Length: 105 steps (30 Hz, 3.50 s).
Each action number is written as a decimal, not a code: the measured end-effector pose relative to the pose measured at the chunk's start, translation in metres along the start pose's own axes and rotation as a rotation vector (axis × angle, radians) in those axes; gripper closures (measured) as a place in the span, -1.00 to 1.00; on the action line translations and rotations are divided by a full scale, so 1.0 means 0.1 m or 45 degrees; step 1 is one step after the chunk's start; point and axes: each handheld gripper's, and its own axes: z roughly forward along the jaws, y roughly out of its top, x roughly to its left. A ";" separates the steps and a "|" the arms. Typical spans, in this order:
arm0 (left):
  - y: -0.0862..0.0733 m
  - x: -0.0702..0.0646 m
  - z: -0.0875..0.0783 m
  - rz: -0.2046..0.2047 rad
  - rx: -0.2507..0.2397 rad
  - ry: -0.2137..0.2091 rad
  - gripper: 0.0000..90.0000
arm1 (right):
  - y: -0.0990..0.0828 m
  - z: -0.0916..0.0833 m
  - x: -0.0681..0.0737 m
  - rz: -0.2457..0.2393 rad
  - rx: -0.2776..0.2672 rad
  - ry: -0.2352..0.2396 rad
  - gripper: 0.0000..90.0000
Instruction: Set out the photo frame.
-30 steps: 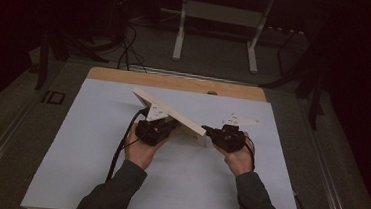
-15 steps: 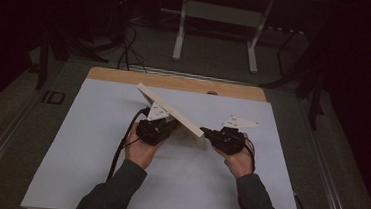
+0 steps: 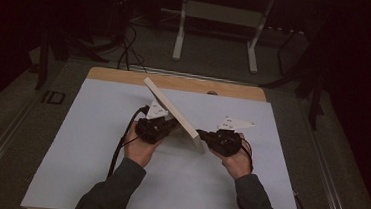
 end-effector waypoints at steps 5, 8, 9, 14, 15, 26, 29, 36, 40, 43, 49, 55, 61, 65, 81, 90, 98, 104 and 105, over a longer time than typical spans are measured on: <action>0.00 0.03 0.00 -0.007 -0.003 -0.013 1.00 | 0.01 0.02 0.04 -0.017 0.008 0.023 1.00; 0.00 0.04 0.01 -0.016 -0.005 -0.019 1.00 | 0.02 0.03 0.05 -0.029 0.011 0.038 1.00; 0.00 0.05 0.01 -0.017 -0.005 -0.023 1.00 | 0.02 0.03 0.06 -0.031 0.012 0.042 1.00; 0.01 0.07 0.01 -0.022 -0.005 -0.043 1.00 | 0.03 0.03 0.08 -0.044 0.018 0.054 1.00; 0.01 0.08 0.01 -0.026 -0.003 -0.049 1.00 | 0.03 0.04 0.09 -0.047 0.018 0.058 1.00; 0.01 0.10 -0.06 -0.013 0.001 -0.127 1.00 | 0.04 0.06 0.15 -0.074 0.023 0.076 1.00; 0.01 0.09 -0.08 0.000 0.003 -0.131 1.00 | 0.04 0.07 0.17 -0.084 0.027 0.082 1.00; 0.01 0.14 -0.09 0.002 0.001 -0.145 1.00 | 0.07 0.09 0.23 -0.105 0.040 0.098 1.00; 0.01 0.17 -0.08 -0.012 -0.001 -0.141 1.00 | 0.09 0.12 0.27 -0.124 0.049 0.109 1.00; 0.01 0.19 -0.08 -0.026 -0.003 -0.139 1.00 | 0.10 0.14 0.29 -0.140 0.053 0.111 1.00; 0.01 0.21 -0.09 -0.021 0.005 -0.136 1.00 | 0.12 0.18 0.32 -0.140 0.051 0.118 1.00; -0.01 0.21 -0.11 -0.016 0.008 -0.137 1.00 | 0.13 0.22 0.35 -0.142 0.049 0.128 1.00; -0.03 0.24 -0.11 -0.039 -0.012 -0.155 1.00 | 0.16 0.26 0.38 -0.145 0.050 0.135 1.00; -0.03 0.25 -0.10 -0.049 -0.019 -0.170 1.00 | 0.18 0.29 0.41 -0.149 0.049 0.141 1.00; -0.05 0.35 -0.08 -0.076 -0.029 -0.229 1.00 | 0.24 0.38 0.46 -0.163 0.051 0.094 1.00; -0.03 0.42 -0.17 -0.146 -0.044 -0.166 0.80 | 0.19 0.36 0.43 -0.180 0.068 0.067 0.98; 0.01 0.47 -0.31 -0.207 -0.080 -0.133 0.55 | 0.15 0.29 0.34 -0.149 0.074 0.038 0.90; 0.05 0.48 -0.41 -0.245 -0.105 -0.097 0.29 | 0.10 0.25 0.28 -0.130 0.077 0.007 0.76; 0.05 0.47 -0.41 -0.246 -0.102 -0.086 0.22 | 0.10 0.25 0.26 -0.124 0.079 -0.005 0.70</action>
